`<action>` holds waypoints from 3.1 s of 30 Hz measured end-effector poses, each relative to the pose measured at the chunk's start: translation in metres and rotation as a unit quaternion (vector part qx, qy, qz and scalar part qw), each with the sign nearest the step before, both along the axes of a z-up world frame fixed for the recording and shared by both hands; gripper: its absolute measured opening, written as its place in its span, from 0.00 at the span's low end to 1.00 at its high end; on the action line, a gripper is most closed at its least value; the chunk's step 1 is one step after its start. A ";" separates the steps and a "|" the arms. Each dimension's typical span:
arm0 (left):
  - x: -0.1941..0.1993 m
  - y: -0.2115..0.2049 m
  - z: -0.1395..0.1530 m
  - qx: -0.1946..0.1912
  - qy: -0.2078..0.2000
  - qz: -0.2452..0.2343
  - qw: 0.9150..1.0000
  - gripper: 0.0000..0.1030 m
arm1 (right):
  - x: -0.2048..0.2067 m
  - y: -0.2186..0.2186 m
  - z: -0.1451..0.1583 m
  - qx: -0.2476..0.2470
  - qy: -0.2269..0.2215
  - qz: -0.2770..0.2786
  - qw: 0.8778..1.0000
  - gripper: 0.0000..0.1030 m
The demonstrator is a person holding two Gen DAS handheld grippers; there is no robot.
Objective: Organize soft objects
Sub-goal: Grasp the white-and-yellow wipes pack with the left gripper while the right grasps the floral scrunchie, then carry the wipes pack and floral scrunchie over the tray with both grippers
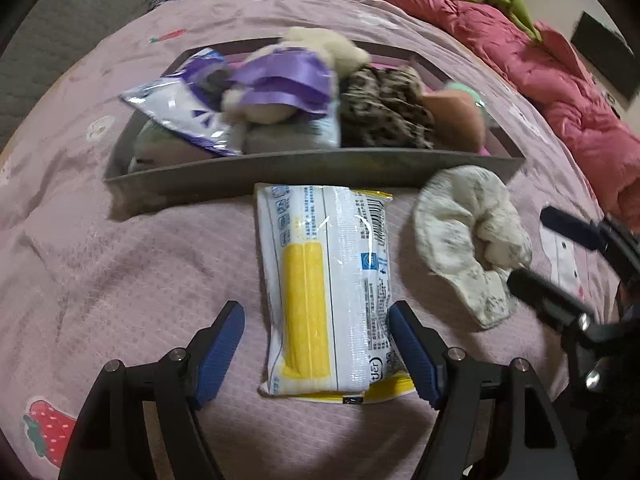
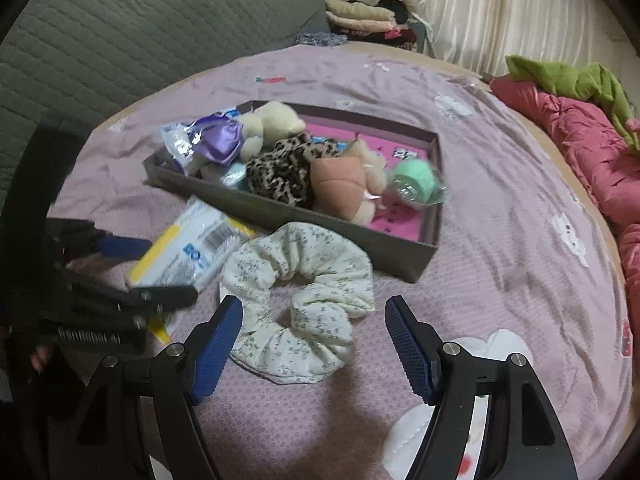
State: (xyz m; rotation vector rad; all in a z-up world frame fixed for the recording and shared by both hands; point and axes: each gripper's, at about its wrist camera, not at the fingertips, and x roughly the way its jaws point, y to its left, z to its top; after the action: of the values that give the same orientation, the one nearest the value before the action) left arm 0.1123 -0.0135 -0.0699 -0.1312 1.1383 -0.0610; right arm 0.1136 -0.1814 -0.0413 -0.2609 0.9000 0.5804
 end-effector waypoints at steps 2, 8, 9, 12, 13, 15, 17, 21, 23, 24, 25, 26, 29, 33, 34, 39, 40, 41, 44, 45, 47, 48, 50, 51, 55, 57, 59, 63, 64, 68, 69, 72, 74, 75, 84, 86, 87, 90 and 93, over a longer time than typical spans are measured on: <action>0.001 0.009 0.000 -0.001 -0.001 0.009 1.000 0.73 | 0.001 0.007 -0.005 -0.006 0.006 0.008 1.000 0.73; 0.004 0.017 -0.003 -0.019 -0.001 0.000 1.000 0.73 | 0.005 0.025 -0.024 -0.042 0.008 0.012 0.999 0.73; 0.004 0.017 -0.002 -0.018 -0.002 -0.001 1.000 0.73 | 0.007 0.027 -0.027 -0.042 0.008 0.012 0.999 0.73; 0.006 0.015 -0.003 -0.016 -0.001 -0.003 1.000 0.73 | 0.015 0.033 -0.034 -0.036 0.012 0.007 0.999 0.74; 0.008 0.014 -0.003 -0.015 -0.001 -0.003 1.000 0.73 | 0.017 0.034 -0.035 -0.034 0.013 0.007 0.999 0.77; 0.009 0.014 -0.004 -0.013 -0.004 -0.003 1.000 0.73 | 0.021 0.038 -0.040 -0.035 0.013 0.006 0.999 0.79; 0.013 0.012 -0.006 -0.011 -0.004 -0.001 1.000 0.73 | 0.023 0.041 -0.042 -0.035 0.010 0.005 0.999 0.80; 0.018 0.010 -0.006 -0.001 -0.007 0.002 1.000 0.73 | 0.028 0.043 -0.044 -0.035 0.014 0.003 0.999 0.81; 0.021 0.007 -0.006 0.002 -0.009 0.001 1.000 0.73 | 0.029 0.042 -0.043 -0.034 0.018 0.002 0.999 0.80; 0.022 0.008 -0.005 0.001 -0.009 0.001 1.000 0.73 | 0.028 0.041 -0.043 -0.034 0.019 0.003 0.999 0.79; 0.022 0.007 -0.006 0.000 -0.009 0.002 1.000 0.73 | 0.028 0.041 -0.043 -0.037 0.019 0.003 0.999 0.78; 0.022 0.007 -0.006 -0.002 -0.010 0.003 1.000 0.72 | 0.028 0.040 -0.042 -0.038 0.018 0.003 0.999 0.75; 0.024 0.002 -0.005 0.003 -0.013 -0.002 1.000 0.66 | 0.033 0.035 -0.040 -0.034 0.020 -0.005 0.999 0.61; 0.025 0.000 -0.004 0.004 -0.012 -0.008 1.000 0.61 | 0.041 0.023 -0.034 -0.019 0.024 -0.020 0.999 0.40; 0.026 0.002 -0.004 -0.002 -0.011 -0.005 1.000 0.59 | 0.042 0.019 -0.033 -0.014 0.026 -0.024 0.999 0.32; 0.024 0.014 -0.001 -0.026 -0.011 0.002 1.000 0.46 | 0.045 0.010 -0.021 0.019 0.024 -0.024 0.999 0.19; 0.023 0.016 0.000 -0.035 -0.012 0.003 0.999 0.45 | 0.043 0.010 -0.018 0.023 0.020 -0.022 0.999 0.19; 0.023 0.017 0.001 -0.042 -0.014 0.004 0.999 0.44 | 0.041 0.010 -0.016 0.026 0.018 -0.021 0.999 0.18; 0.019 0.020 0.006 -0.066 -0.020 0.003 0.998 0.42 | 0.037 0.011 -0.005 0.042 0.007 -0.011 0.999 0.18; 0.017 0.020 0.008 -0.072 -0.022 0.001 0.997 0.42 | 0.035 0.012 -0.003 0.045 0.003 -0.009 0.999 0.18; 0.013 0.018 0.013 -0.077 -0.027 -0.002 0.997 0.42 | 0.033 0.013 0.003 0.054 -0.005 -0.005 0.999 0.18; 0.012 0.018 0.017 -0.078 -0.031 -0.005 0.996 0.42 | 0.031 0.013 0.005 0.056 -0.007 -0.005 0.998 0.18; 0.007 0.017 0.023 -0.077 -0.042 -0.009 0.996 0.42 | 0.031 0.010 0.010 0.067 -0.009 -0.008 0.998 0.18; 0.005 0.017 0.027 -0.076 -0.049 -0.010 0.996 0.42 | 0.029 0.009 0.012 0.072 -0.009 -0.009 0.997 0.18; -0.002 0.017 0.045 -0.068 -0.085 -0.015 0.994 0.42 | 0.029 0.002 0.024 0.094 -0.025 -0.019 0.995 0.18; -0.003 0.018 0.051 -0.064 -0.100 -0.014 0.993 0.42 | 0.028 0.000 0.028 0.098 -0.031 -0.021 0.994 0.18; -0.005 0.021 0.057 -0.062 -0.117 -0.011 0.991 0.42 | 0.029 -0.002 0.032 0.103 -0.037 -0.023 0.994 0.18; 0.001 0.031 0.068 -0.056 -0.139 -0.003 0.989 0.42 | 0.033 -0.005 0.037 0.110 -0.042 -0.030 0.993 0.18; 0.004 0.033 0.070 -0.056 -0.144 0.000 0.988 0.42 | 0.034 -0.005 0.039 0.112 -0.045 -0.033 0.992 0.18; 0.017 0.044 0.079 -0.058 -0.162 0.017 0.985 0.42 | 0.038 -0.006 0.044 0.116 -0.052 -0.037 0.991 0.18; 0.019 0.046 0.079 -0.058 -0.165 0.020 0.984 0.42 | 0.039 -0.005 0.045 0.118 -0.052 -0.037 0.991 0.18; 0.030 0.054 0.084 -0.058 -0.176 0.028 0.982 0.42 | 0.043 -0.004 0.048 0.118 -0.059 -0.037 0.991 0.18; 0.038 0.059 0.084 -0.059 -0.182 0.035 0.981 0.42 | 0.046 -0.005 0.050 0.118 -0.063 -0.041 0.990 0.18; 0.040 0.060 0.084 -0.060 -0.182 0.037 0.981 0.42 | 0.048 -0.005 0.051 0.118 -0.064 -0.042 0.990 0.18; 0.064 0.060 0.079 -0.040 -0.197 0.035 0.979 0.42 | 0.065 -0.016 0.060 0.123 -0.084 -0.064 0.987 0.18; 0.068 0.063 0.077 -0.041 -0.196 0.039 0.979 0.42 | 0.069 -0.021 0.062 0.123 -0.089 -0.074 0.986 0.18; 0.071 0.065 0.075 -0.044 -0.193 0.040 0.979 0.42 | 0.071 -0.023 0.063 0.126 -0.088 -0.077 0.985 0.18; 0.077 0.069 0.070 -0.048 -0.184 0.044 0.981 0.42 | 0.075 -0.026 0.064 0.125 -0.092 -0.085 0.984 0.18; 0.082 0.070 0.066 -0.051 -0.178 0.043 0.982 0.42 | 0.078 -0.027 0.065 0.126 -0.096 -0.088 0.983 0.18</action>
State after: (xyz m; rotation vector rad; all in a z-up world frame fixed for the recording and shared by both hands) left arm 0.1940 0.0567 -0.0043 -0.2511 0.7711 -0.0637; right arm 0.1914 -0.2082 0.0237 -0.0073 0.6474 0.4905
